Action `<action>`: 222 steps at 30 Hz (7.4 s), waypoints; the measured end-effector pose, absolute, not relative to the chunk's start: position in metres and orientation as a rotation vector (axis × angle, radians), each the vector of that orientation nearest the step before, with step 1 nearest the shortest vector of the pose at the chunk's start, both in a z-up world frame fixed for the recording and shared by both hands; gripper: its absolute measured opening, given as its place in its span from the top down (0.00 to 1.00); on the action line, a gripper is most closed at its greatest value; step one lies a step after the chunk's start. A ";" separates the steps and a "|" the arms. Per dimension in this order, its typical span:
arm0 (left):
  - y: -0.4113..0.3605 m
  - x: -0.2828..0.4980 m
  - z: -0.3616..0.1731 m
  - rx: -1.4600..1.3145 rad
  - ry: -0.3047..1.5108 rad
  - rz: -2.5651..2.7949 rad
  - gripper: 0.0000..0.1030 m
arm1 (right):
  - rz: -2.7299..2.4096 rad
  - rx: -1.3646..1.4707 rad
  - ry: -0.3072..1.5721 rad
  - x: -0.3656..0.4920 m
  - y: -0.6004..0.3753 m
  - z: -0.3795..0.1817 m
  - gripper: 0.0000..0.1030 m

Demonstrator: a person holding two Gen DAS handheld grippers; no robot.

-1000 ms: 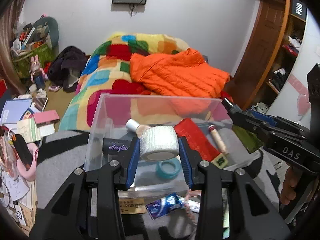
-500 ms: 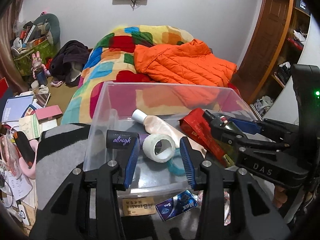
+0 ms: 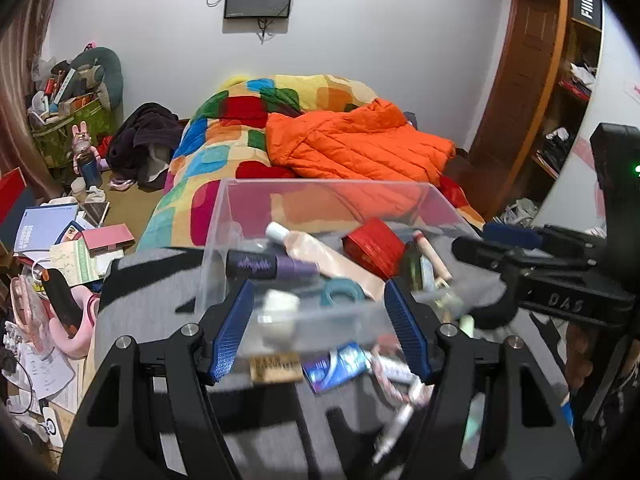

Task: Organize objects
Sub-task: 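Grasp the white pen with the left gripper while the right grasps the pink clip, then carry the white pen into the box with the left gripper while the right drops the pink clip in, then grasp the beige eraser with the left gripper while the right grasps the mint-green bottle, then carry the eraser into the box with the left gripper while the right lowers the mint bottle in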

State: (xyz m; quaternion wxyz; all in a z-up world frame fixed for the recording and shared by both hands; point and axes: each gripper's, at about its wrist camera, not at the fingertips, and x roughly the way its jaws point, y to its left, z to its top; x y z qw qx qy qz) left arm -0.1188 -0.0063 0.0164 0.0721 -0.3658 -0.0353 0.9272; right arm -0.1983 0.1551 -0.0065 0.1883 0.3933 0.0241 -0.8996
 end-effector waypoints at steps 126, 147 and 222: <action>-0.013 -0.108 0.006 -1.152 0.004 2.726 0.45 | -2.519 1.095 0.084 -0.147 0.166 -0.011 0.41; -0.023 -0.129 -0.066 -1.454 0.030 2.652 0.45 | -2.367 1.310 0.094 -0.086 0.132 -0.082 0.24; -0.029 -0.140 0.009 -1.140 -0.085 2.727 0.62 | -2.458 1.217 0.100 -0.230 0.108 -0.034 0.30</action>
